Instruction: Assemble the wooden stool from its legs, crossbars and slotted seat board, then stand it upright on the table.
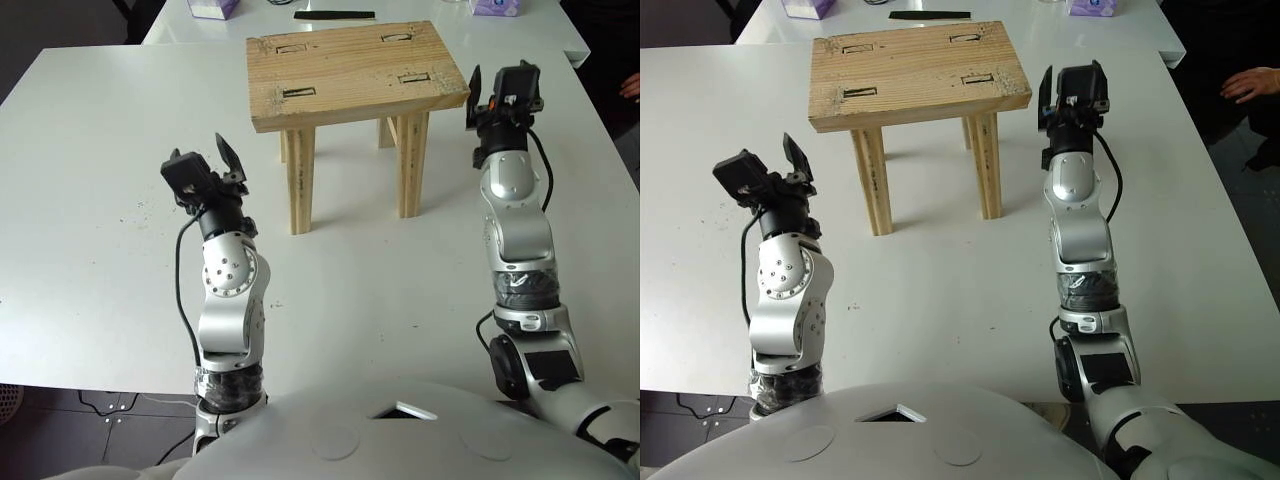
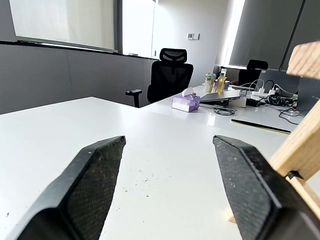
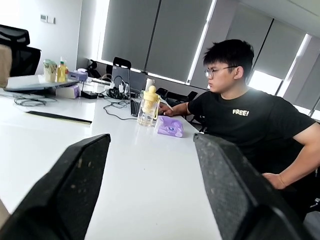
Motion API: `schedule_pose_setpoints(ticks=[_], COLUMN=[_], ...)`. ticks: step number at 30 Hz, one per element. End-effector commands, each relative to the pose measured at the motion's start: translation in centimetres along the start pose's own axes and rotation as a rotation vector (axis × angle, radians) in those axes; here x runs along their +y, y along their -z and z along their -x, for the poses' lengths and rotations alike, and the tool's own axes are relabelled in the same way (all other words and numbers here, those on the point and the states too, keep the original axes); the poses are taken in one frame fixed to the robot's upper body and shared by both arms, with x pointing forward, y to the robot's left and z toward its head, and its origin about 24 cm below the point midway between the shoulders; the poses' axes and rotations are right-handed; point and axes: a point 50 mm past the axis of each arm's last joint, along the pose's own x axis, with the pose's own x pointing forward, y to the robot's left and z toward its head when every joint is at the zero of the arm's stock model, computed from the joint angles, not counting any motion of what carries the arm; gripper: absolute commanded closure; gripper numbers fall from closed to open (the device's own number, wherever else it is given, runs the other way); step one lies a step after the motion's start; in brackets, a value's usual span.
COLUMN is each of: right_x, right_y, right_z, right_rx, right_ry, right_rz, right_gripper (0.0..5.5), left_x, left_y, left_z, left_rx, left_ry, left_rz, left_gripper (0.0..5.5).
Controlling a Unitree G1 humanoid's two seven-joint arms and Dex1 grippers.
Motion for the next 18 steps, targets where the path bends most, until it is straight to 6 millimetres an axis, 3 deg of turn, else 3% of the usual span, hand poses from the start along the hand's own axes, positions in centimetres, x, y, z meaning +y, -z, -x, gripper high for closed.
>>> schedule_pose_setpoints(ticks=[1,6,18], right_x=[0.9,2.1,3.8], right_y=[-0.3,-0.4,-1.0], right_z=[0.9,2.3,4.2], right_rx=[-0.002,0.002,-0.012], right_ry=[-0.050,-0.121,-0.214], right_rz=[-0.005,-0.019,-0.063], right_gripper=[2.42,2.42,2.42], left_x=[-1.6,-2.6,-2.1], left_y=[0.6,0.5,-0.8], left_z=[1.1,1.4,-0.1], left_rx=[0.049,0.036,-0.028], left_ry=[-0.002,0.046,0.022], left_rz=[0.054,0.031,0.013], left_gripper=[2.24,2.24,2.24])
